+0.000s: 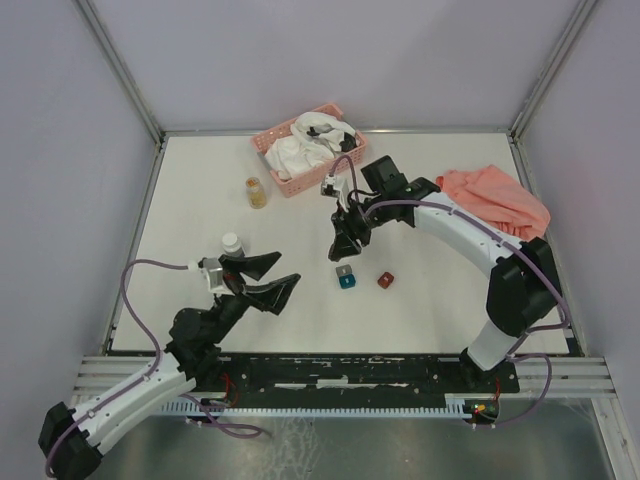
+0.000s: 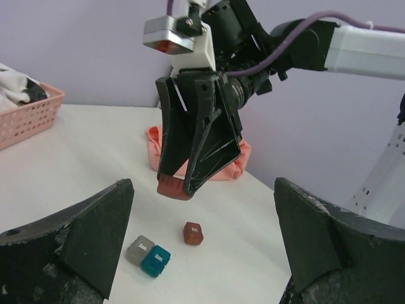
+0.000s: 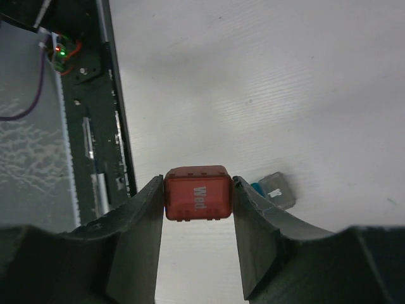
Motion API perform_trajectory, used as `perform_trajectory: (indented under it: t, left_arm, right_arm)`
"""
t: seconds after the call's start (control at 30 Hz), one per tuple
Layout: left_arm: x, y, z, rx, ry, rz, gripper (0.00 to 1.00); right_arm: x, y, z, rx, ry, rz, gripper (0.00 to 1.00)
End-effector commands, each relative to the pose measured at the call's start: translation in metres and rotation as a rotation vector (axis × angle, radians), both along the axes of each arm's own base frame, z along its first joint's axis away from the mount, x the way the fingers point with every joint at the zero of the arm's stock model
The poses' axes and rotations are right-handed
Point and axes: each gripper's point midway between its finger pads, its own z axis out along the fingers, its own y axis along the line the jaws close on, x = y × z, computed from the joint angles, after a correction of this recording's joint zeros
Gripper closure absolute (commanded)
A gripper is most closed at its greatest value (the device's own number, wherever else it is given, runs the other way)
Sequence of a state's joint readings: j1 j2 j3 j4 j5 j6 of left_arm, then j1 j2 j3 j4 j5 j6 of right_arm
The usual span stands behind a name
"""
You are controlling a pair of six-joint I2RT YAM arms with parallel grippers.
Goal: Sort the pills into containers
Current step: Open the pill container at the center of the board.
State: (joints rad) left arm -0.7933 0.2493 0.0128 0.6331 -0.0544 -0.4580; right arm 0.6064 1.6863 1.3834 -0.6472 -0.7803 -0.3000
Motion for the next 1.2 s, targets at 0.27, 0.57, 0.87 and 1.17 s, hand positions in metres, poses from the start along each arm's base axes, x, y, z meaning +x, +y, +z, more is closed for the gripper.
perform_trajectory:
  t: [0.27,0.57,0.87,1.17]
  left_arm:
    - [-0.017,-0.059,0.009,0.315,-0.441,-0.012,0.00]
    - [-0.001,-0.080,0.001,0.492,-0.502,0.180,0.01]
    - [0.020,-0.103,-0.004,0.494,-0.412,0.259,0.14]
    - [0.029,-0.115,-0.016,0.496,-0.340,0.268,0.28]
  right_arm:
    - [-0.029,-0.023,0.037,0.164,0.331,-0.115,0.87]
    - [-0.032,-0.021,0.037,0.177,0.371,-0.114,0.86]
    - [-0.028,-0.022,0.034,0.168,0.345,-0.148,0.84]
    - [-0.026,-0.021,0.034,0.182,0.354,-0.167,0.83]
